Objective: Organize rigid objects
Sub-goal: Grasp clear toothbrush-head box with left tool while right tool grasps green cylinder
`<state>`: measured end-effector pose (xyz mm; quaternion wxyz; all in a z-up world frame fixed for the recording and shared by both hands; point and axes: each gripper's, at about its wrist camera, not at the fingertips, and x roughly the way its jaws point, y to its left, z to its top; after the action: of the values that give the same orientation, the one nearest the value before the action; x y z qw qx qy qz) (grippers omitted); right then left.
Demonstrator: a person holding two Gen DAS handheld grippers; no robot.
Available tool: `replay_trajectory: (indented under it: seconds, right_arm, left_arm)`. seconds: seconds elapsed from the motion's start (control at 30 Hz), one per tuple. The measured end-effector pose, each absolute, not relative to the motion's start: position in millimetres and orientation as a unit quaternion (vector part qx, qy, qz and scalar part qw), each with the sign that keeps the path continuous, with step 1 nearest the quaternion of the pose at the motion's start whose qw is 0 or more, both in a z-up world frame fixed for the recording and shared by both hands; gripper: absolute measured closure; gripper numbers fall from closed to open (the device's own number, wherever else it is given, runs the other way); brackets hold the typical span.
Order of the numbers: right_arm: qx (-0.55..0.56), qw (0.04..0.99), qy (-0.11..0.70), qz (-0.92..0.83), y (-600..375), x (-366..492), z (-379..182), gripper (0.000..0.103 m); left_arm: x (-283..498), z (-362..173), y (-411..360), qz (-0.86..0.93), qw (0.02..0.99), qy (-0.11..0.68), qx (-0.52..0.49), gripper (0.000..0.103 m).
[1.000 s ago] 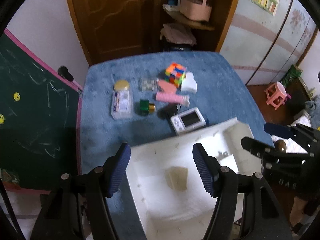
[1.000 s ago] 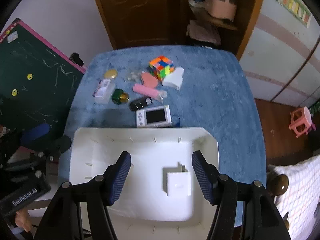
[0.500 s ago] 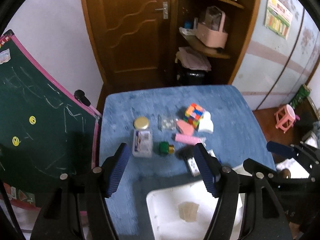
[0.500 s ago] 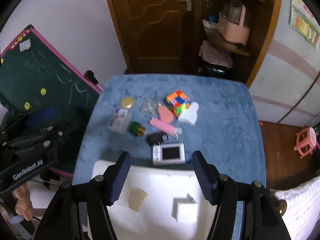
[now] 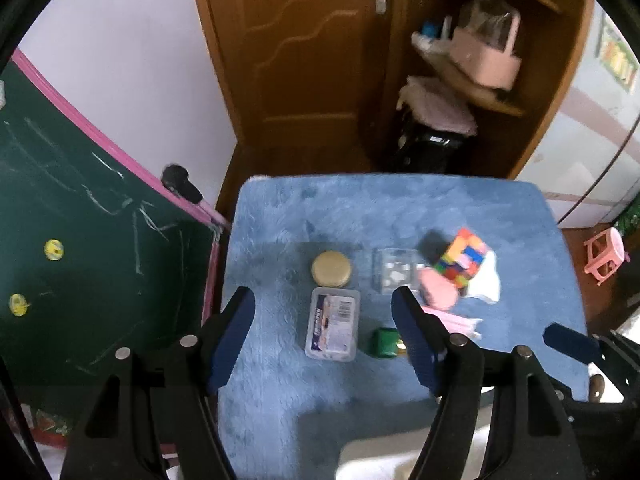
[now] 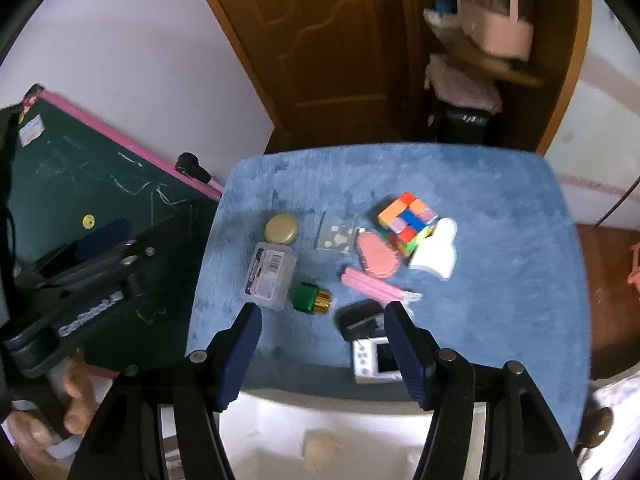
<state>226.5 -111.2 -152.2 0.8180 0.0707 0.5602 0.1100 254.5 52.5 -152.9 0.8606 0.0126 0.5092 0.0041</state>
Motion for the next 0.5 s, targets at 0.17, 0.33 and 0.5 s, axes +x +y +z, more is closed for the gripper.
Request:
replay_trajectory:
  seconds: [0.17,0.33,0.5]
  right_arm:
    - [0.096,0.797,0.584,0.115,-101.9,249.2,-192.2,0.038]
    - [0.117,0.778,0.607,0.114,-99.3,262.7,-226.2,0.038]
    - [0.135,0.756,0.63,0.113,-101.4,271.6,-256.3,0.038]
  left_arm:
    - [289.0,-206.1,59.1,-0.003,0.821,0.571,-0.017,0.029]
    - [309.0,-253.0,49.4,-0.007,0.787,0.616,-0.008,0.029]
    - [322.7,-285.6,46.8,-0.01,0.761,0.649,-0.013,0.029]
